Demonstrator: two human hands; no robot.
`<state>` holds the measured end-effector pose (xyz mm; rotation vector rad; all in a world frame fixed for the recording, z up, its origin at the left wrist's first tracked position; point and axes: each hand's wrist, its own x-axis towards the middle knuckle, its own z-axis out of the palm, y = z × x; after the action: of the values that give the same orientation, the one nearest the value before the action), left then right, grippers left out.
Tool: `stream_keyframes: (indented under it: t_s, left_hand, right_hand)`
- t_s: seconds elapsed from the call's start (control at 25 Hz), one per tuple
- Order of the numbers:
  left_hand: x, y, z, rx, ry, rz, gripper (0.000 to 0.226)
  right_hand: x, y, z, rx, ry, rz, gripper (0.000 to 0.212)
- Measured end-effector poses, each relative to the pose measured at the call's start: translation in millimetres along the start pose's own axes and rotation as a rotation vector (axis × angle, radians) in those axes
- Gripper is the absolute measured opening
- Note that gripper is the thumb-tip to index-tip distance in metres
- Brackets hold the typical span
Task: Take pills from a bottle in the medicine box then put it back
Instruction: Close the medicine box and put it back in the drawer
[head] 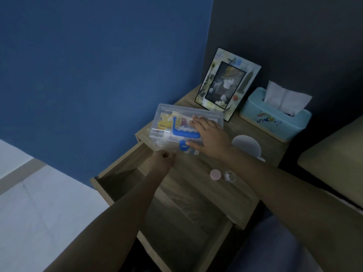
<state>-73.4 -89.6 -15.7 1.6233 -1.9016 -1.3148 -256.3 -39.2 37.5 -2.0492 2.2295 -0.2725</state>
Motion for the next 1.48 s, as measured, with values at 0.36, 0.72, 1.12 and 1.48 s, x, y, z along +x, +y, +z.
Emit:
stream_keyframes:
  t_s: [0.36, 0.72, 1.12, 1.48]
  left_hand:
    - [-10.1, 28.5, 8.6, -0.958, -0.333, -0.366, 0.034]
    - [33.4, 45.7, -56.9, -0.159, 0.334, -0.198, 0.039]
    - [66.0, 53.9, -55.8, 0.005, 0.052, -0.082, 0.067]
    - [12.2, 76.2, -156.2, -0.198, 0.070, -0.021, 0.045]
  right_hand:
    - [0.0, -0.4, 0.8, 0.014, -0.008, 0.012, 0.075]
    - [21.9, 13.6, -25.5, 0.200, 0.175, 0.421, 0.072]
    - [49.7, 34.3, -22.6, 0.640, -0.165, 0.749, 0.099]
    - [14.5, -59.5, -75.3, 1.045, 0.149, 0.686, 0.093]
